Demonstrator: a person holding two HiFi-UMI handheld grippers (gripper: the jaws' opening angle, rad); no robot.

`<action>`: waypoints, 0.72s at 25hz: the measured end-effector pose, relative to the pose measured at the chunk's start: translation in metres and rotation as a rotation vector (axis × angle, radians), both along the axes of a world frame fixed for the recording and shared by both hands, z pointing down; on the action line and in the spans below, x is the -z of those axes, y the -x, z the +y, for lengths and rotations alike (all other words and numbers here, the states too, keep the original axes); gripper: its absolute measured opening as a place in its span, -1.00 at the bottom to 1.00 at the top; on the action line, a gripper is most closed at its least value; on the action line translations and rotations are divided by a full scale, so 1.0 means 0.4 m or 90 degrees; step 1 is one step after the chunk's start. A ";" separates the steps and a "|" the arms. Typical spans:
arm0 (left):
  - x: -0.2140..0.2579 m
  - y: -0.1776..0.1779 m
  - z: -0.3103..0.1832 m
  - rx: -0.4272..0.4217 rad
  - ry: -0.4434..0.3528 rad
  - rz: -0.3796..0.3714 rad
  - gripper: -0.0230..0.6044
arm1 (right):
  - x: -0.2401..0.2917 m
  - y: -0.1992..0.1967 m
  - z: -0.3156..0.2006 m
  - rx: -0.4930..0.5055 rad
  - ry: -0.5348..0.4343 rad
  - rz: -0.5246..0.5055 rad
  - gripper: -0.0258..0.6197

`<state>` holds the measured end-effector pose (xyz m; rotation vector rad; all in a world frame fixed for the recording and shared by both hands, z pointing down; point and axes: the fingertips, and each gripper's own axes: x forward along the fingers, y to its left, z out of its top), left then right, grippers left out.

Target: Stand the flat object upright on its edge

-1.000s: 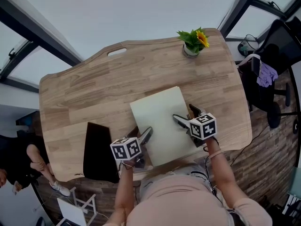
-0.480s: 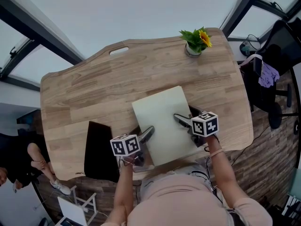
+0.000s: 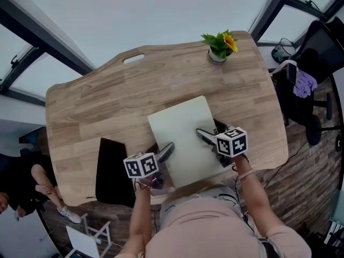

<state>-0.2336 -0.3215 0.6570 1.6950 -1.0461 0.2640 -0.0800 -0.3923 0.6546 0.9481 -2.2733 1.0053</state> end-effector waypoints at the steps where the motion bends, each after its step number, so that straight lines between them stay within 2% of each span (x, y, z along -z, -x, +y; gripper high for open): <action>1: 0.003 0.000 0.000 0.001 -0.002 -0.002 0.05 | 0.005 0.000 0.001 0.000 -0.004 0.000 0.22; 18: 0.104 -0.016 0.013 0.007 -0.073 -0.043 0.05 | 0.110 -0.018 0.026 -0.001 -0.086 -0.022 0.21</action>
